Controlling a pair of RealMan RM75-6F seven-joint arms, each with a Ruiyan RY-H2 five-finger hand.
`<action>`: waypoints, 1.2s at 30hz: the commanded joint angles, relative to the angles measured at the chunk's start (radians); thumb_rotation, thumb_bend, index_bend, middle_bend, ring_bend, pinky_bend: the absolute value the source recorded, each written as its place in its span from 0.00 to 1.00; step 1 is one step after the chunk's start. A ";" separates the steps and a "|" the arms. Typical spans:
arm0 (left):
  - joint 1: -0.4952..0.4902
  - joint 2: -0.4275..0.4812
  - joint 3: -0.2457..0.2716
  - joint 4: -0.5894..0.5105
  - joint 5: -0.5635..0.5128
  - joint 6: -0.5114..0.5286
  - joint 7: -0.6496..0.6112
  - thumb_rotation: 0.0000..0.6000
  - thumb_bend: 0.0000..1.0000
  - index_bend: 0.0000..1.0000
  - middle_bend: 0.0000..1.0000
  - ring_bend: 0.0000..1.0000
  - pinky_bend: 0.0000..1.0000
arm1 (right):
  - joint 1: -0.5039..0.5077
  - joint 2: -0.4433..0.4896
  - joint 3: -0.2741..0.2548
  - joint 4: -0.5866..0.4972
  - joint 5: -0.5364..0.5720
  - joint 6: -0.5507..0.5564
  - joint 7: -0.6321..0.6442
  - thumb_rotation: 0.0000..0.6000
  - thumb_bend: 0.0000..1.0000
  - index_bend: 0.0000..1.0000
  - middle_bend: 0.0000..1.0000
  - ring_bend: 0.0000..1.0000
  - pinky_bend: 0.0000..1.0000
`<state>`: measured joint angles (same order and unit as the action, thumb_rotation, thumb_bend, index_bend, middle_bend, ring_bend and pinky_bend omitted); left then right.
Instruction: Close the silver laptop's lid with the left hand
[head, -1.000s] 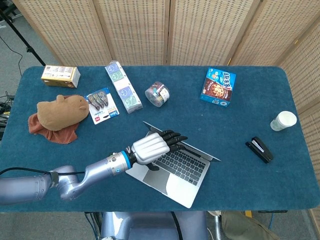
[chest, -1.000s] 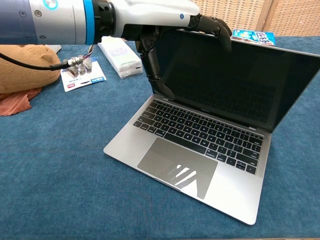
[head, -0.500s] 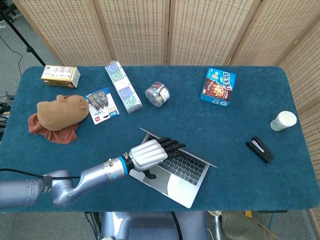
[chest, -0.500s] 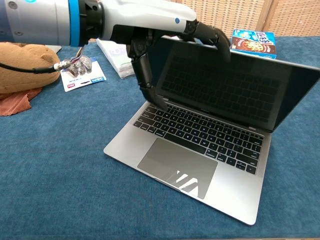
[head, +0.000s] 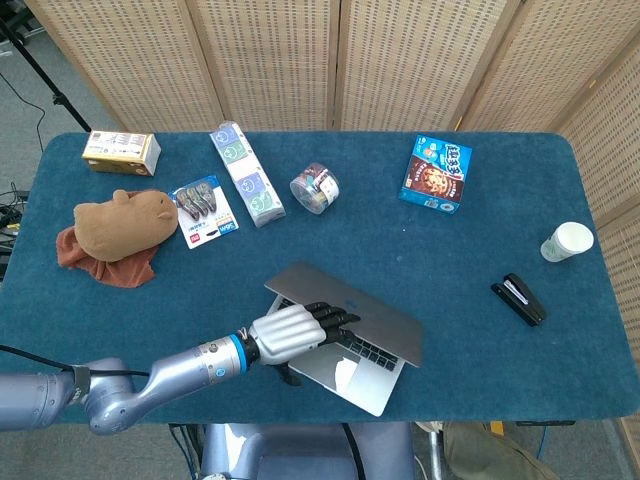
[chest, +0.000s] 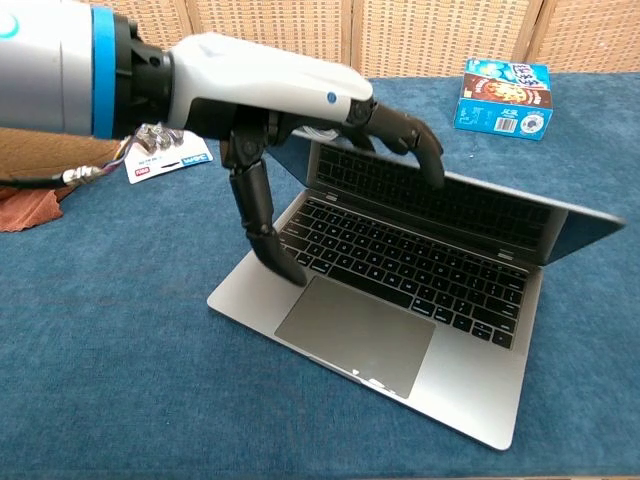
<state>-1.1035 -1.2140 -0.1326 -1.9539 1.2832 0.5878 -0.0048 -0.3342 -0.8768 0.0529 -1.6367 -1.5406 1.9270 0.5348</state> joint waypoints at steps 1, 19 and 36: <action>0.004 0.003 0.011 -0.018 -0.004 -0.006 0.002 1.00 0.12 0.15 0.02 0.04 0.11 | -0.001 0.000 0.000 0.000 0.001 -0.001 0.001 1.00 0.19 0.00 0.00 0.00 0.00; 0.020 -0.037 0.087 -0.032 0.010 -0.026 0.055 1.00 0.12 0.15 0.02 0.04 0.11 | -0.010 0.004 0.001 -0.010 -0.011 0.017 -0.007 1.00 0.19 0.00 0.00 0.00 0.00; 0.022 -0.152 0.159 0.035 -0.039 -0.074 0.085 1.00 0.12 0.15 0.02 0.04 0.11 | -0.008 0.006 0.003 -0.011 -0.004 0.007 0.000 1.00 0.19 0.00 0.00 0.00 0.00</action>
<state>-1.0833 -1.3619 0.0232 -1.9226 1.2472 0.5152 0.0782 -0.3427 -0.8712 0.0563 -1.6473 -1.5450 1.9342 0.5354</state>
